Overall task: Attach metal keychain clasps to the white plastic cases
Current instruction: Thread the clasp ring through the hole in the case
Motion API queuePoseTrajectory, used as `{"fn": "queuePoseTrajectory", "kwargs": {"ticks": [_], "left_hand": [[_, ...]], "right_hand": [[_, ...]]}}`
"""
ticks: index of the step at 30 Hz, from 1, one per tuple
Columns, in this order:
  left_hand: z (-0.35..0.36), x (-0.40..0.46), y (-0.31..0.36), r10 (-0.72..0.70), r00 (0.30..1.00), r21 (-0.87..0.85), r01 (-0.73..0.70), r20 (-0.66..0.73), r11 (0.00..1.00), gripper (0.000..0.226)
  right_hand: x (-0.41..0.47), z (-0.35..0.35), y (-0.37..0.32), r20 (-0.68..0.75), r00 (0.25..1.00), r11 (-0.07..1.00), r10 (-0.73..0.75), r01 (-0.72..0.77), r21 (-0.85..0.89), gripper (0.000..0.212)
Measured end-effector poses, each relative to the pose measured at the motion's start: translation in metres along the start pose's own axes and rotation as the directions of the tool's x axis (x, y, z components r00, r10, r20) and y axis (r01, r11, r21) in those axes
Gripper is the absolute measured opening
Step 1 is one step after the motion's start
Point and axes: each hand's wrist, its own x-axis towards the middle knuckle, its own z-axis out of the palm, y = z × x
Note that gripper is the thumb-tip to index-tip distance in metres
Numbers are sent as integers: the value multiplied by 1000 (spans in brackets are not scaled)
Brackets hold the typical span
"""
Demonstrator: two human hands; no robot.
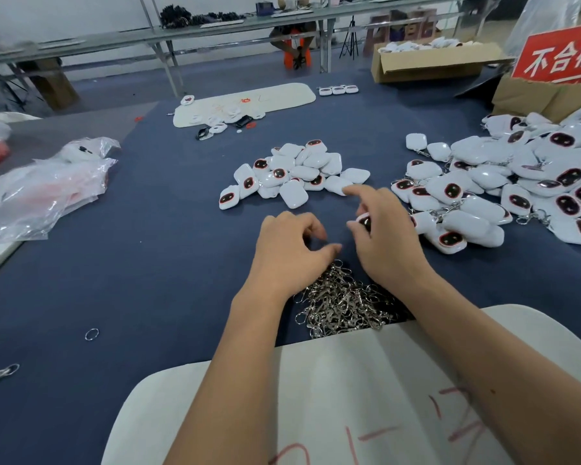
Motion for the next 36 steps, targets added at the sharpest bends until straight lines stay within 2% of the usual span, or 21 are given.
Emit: {"fn": "queuePoseTrajectory", "kwargs": {"ticks": [2,6,10,13,15,22,26,36], "left_hand": [[1,1,1,-1,997,57,-3,72,998,20],[0,3,1,6,994,67,-13,106,998,24],[0,1,0,-64,998,-191,59,-18,980,21],[-1,2,6,-114,991,-407,73,-77,910,16],[0,2,9,-133,987,-480,76,-87,874,12],[4,3,8,-96,991,-483,42,-88,875,9],[4,2,10,-100,991,-520,39,-89,853,9],[2,1,12,-29,999,-568,7,-30,823,11]], "right_hand": [[0,-2,0,-44,998,999,37,-37,14,44],[-2,-5,-1,-69,994,976,83,-67,207,41],[-2,-5,-3,-19,996,953,88,-78,294,20],[-3,-6,-6,74,997,954,10,-32,297,11],[-4,-6,-7,105,994,960,-23,-8,281,8],[-2,-7,-4,67,998,937,14,-37,347,11],[-2,-6,-2,87,996,929,-9,-24,370,12],[0,-5,1,142,989,857,45,-111,503,19]]}}
